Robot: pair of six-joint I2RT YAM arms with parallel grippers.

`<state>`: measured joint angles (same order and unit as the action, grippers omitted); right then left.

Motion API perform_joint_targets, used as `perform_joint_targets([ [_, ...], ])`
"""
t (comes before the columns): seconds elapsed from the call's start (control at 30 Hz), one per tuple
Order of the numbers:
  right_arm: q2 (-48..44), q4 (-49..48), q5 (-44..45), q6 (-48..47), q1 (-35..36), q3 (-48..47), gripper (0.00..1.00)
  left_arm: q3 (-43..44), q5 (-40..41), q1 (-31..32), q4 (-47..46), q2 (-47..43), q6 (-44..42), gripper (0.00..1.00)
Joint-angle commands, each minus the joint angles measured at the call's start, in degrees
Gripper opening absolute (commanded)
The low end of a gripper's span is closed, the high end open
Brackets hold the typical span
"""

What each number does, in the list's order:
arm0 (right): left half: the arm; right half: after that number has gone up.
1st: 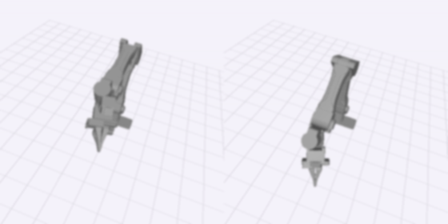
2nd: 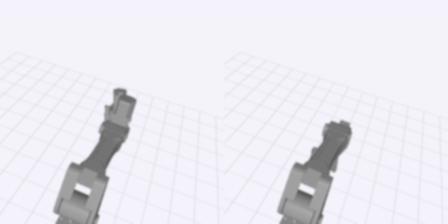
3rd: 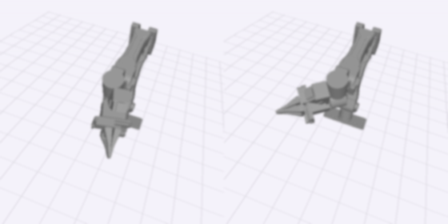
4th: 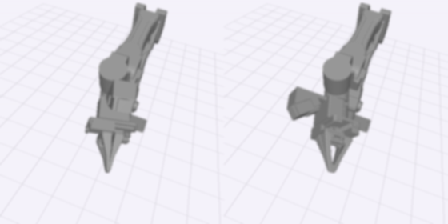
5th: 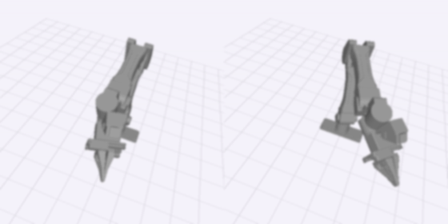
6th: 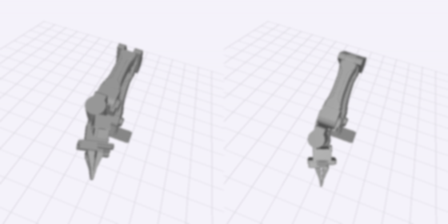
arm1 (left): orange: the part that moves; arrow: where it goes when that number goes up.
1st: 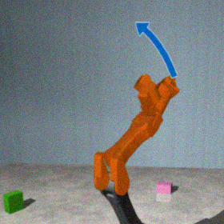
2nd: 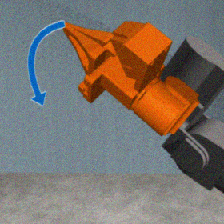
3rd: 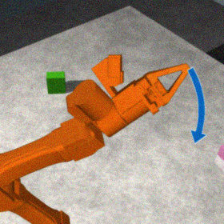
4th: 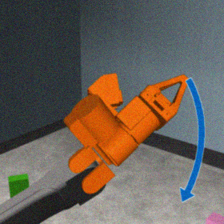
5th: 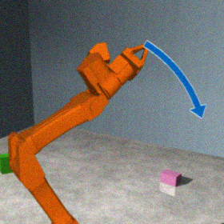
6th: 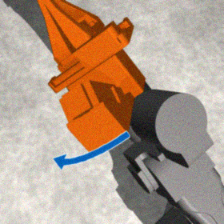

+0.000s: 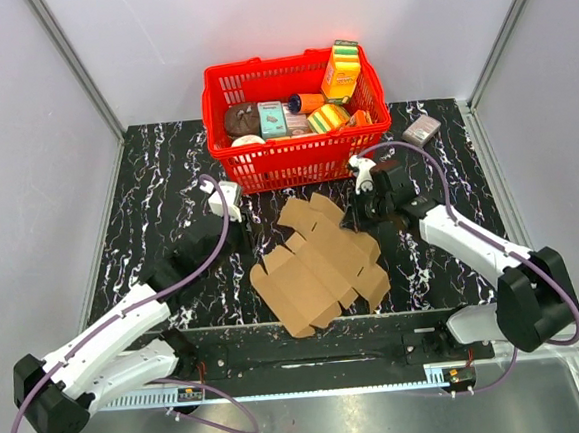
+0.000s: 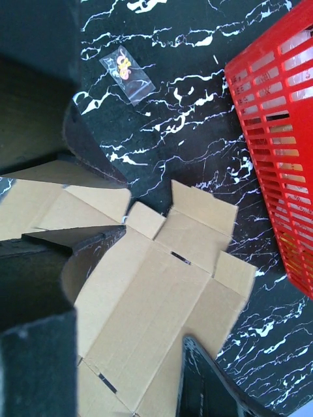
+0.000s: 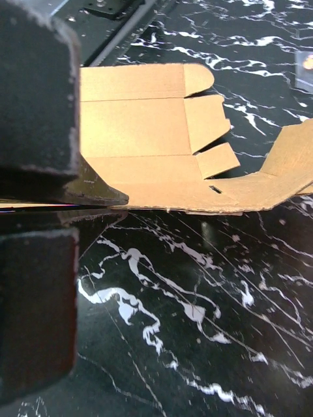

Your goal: Fold the paper box

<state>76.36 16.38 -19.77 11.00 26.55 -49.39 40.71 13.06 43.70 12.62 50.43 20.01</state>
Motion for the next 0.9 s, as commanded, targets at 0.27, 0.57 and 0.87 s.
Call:
perform_joint_targets([
  [0.27,-7.0,3.1,14.9,4.0,0.9,-4.8,0.00,1.5,-2.0,-1.9,-0.7,-1.6,-0.4,0.33],
  [0.57,-10.2,-1.6,10.6,1.6,0.9,-1.2,0.00,0.2,-1.7,-2.3,-0.1,-3.5,0.0,0.33],
  [0.87,-8.9,-1.9,6.8,1.0,0.9,1.0,0.00,0.3,-1.3,-3.4,0.7,-4.3,-1.4,0.33],
])
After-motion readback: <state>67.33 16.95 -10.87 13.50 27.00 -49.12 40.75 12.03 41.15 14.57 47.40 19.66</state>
